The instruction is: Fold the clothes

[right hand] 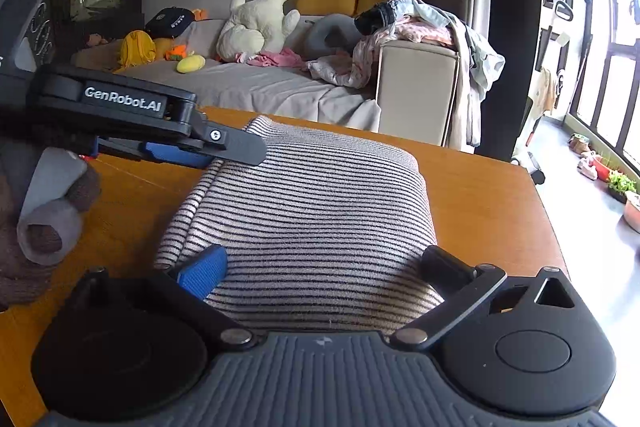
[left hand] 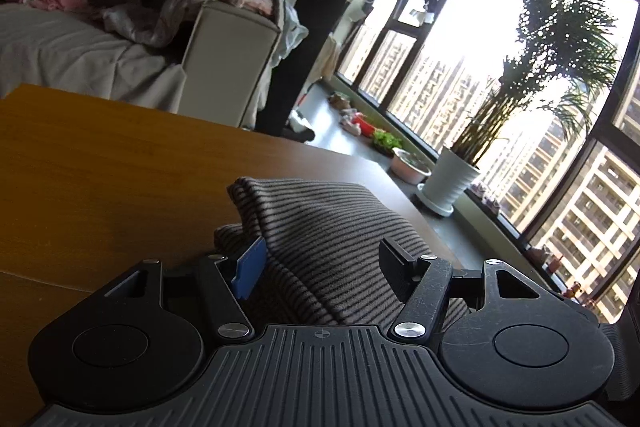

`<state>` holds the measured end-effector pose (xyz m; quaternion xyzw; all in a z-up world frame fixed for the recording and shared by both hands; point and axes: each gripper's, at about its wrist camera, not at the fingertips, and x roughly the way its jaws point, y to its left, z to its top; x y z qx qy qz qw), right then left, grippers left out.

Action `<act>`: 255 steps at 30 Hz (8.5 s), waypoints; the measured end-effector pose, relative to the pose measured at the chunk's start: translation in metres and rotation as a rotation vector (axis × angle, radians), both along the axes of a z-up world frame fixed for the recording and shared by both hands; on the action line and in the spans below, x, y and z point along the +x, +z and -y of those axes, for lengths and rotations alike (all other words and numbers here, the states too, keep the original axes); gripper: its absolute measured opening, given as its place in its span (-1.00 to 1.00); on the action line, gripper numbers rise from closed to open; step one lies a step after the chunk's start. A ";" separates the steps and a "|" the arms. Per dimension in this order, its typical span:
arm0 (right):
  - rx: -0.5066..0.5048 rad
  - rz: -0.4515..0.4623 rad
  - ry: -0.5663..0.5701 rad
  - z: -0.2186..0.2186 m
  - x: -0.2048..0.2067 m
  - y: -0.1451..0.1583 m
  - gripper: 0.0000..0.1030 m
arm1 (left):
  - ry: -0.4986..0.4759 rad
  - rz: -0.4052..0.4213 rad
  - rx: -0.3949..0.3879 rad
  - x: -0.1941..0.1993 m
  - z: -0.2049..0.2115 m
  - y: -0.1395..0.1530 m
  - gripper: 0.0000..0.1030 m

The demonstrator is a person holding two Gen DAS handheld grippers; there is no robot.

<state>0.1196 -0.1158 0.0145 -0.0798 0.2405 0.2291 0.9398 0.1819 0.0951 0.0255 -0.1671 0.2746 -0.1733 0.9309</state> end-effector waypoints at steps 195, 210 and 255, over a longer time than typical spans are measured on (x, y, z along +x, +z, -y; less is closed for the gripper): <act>-0.062 -0.232 -0.066 -0.031 0.100 -0.024 1.00 | 0.463 -0.165 0.292 -0.027 -0.013 -0.029 1.00; -0.062 -0.229 -0.061 -0.036 0.113 -0.023 1.00 | 0.529 -0.163 0.286 -0.015 -0.018 -0.030 1.00; -0.059 -0.227 -0.038 -0.032 0.118 -0.024 1.00 | 0.526 -0.160 0.288 -0.015 -0.017 -0.031 1.00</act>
